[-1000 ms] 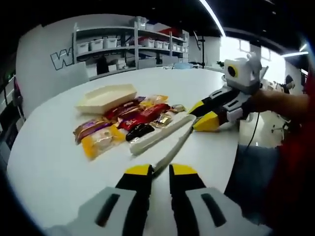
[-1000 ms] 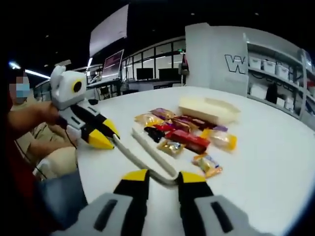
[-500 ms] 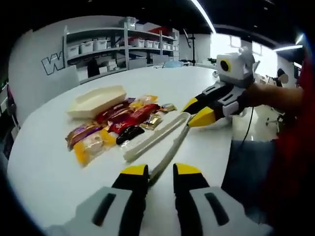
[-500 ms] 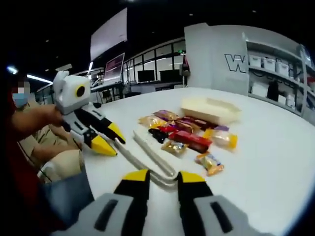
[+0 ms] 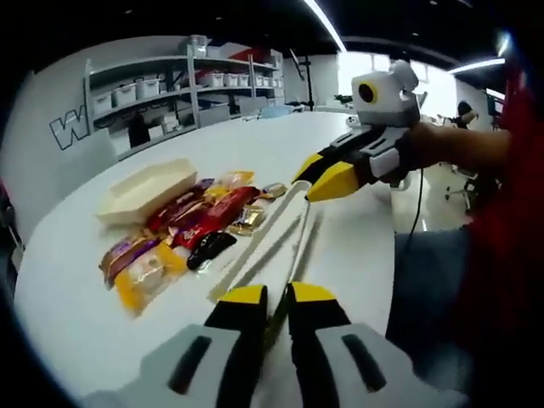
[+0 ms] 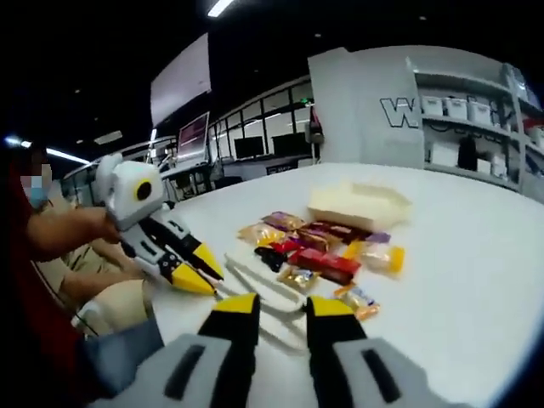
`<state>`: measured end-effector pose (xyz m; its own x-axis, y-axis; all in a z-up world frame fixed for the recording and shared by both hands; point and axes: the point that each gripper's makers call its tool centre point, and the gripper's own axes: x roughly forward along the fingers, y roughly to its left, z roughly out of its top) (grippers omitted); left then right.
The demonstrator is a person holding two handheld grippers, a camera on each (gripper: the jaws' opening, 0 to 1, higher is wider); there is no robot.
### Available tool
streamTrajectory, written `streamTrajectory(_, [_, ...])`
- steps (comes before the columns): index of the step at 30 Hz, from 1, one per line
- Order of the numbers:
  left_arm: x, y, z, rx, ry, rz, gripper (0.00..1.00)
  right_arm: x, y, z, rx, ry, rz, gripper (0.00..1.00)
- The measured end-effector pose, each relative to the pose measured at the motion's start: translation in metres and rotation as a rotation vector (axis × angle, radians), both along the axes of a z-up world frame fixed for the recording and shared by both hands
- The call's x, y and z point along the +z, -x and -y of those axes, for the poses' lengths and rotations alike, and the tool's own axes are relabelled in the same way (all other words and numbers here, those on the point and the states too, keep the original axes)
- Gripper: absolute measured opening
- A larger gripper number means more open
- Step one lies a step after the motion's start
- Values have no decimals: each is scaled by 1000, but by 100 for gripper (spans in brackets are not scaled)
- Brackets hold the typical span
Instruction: Place the target food into the container with the food tongs after gripping and lifting it, then release it inside without dropping or visibly crushing the food.
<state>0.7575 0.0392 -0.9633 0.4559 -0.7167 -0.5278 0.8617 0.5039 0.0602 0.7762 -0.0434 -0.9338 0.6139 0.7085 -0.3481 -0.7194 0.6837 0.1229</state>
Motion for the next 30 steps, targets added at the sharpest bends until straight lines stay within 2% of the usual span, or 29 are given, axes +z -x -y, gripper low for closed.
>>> streamTrajectory(5, [0,6,6,-75,-2,9,2,4,-4,0,-9,-20,9,16])
streamTrajectory(12, [-1,13,9,-111,-12,20,1,3,-4,3,-8,-35,-3,14])
streamTrajectory(17, [0,18,12,-127,-14,20,1,8,-2,4,-8,-52,9,17])
streamTrajectory(20, [4,17,12,-120,18,9,1,13,-6,9,-39,-74,28,24])
streamTrajectory(23, [11,16,12,-117,56,0,1,14,-5,9,-23,-84,26,30])
streamTrajectory(24, [19,19,14,-122,99,-18,1,18,-2,8,6,-102,38,32])
streamTrajectory(28, [27,23,17,-135,143,-54,1,28,6,0,69,-151,59,38])
streamTrajectory(30, [31,25,18,-146,165,-56,1,30,7,-1,73,-155,72,39])
